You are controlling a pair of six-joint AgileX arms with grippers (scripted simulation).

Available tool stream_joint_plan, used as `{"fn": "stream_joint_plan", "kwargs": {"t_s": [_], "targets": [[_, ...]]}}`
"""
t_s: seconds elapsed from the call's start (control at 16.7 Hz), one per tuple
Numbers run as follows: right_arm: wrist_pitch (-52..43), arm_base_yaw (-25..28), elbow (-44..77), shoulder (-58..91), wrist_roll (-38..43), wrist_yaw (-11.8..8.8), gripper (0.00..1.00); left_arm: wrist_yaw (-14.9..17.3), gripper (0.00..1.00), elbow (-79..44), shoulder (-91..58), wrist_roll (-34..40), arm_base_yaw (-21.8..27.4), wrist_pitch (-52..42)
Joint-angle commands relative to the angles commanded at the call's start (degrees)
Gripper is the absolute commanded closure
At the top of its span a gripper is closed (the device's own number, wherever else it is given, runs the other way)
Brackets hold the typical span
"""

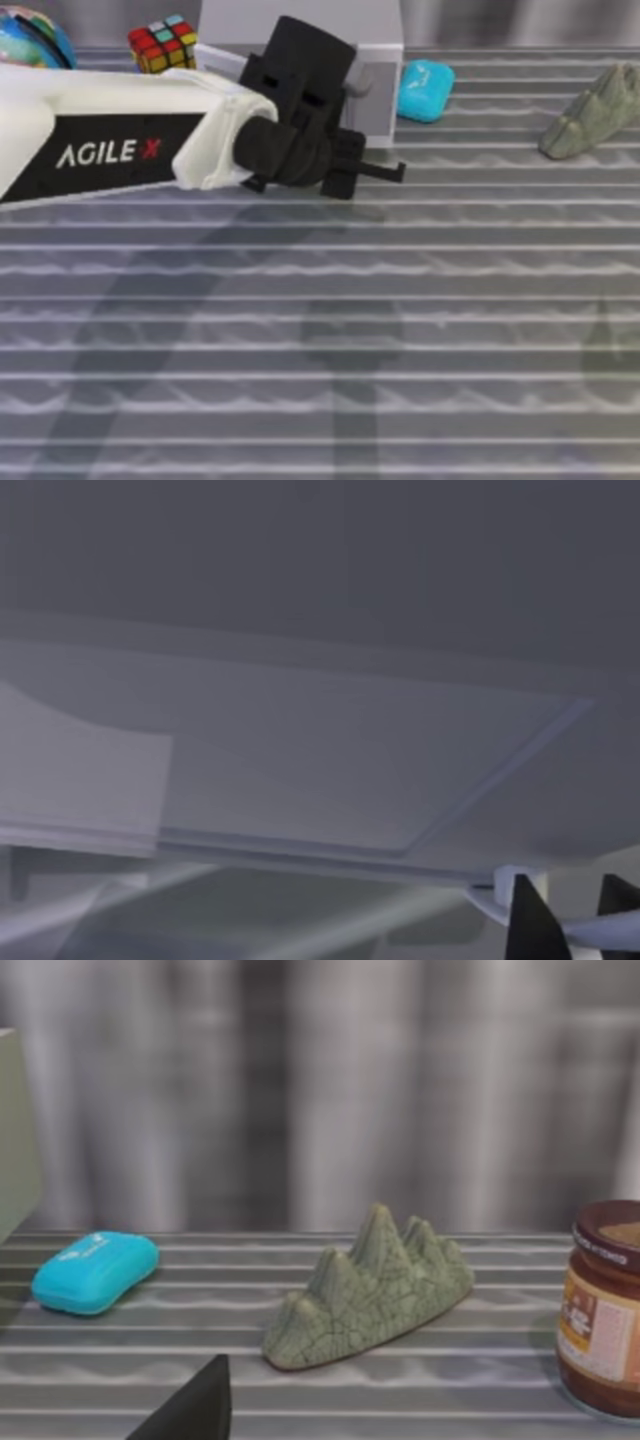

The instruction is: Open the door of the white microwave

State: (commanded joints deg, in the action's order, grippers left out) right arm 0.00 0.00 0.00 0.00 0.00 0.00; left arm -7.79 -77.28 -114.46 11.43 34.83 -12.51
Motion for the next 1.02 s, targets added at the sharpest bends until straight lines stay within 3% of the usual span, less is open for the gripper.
{"fn": "stream_joint_plan", "kwargs": {"t_s": [0.66, 1.02], "targets": [[0.0, 0.0, 0.0, 0.0, 0.0, 0.0, 0.0, 0.0, 1.0, 0.0, 0.0, 0.0, 0.0, 0.0], [0.0, 0.0, 0.0, 0.0, 0.0, 0.0, 0.0, 2.08, 1.0, 1.95, 1.56, -2.25, -0.54, 1.06]]}}
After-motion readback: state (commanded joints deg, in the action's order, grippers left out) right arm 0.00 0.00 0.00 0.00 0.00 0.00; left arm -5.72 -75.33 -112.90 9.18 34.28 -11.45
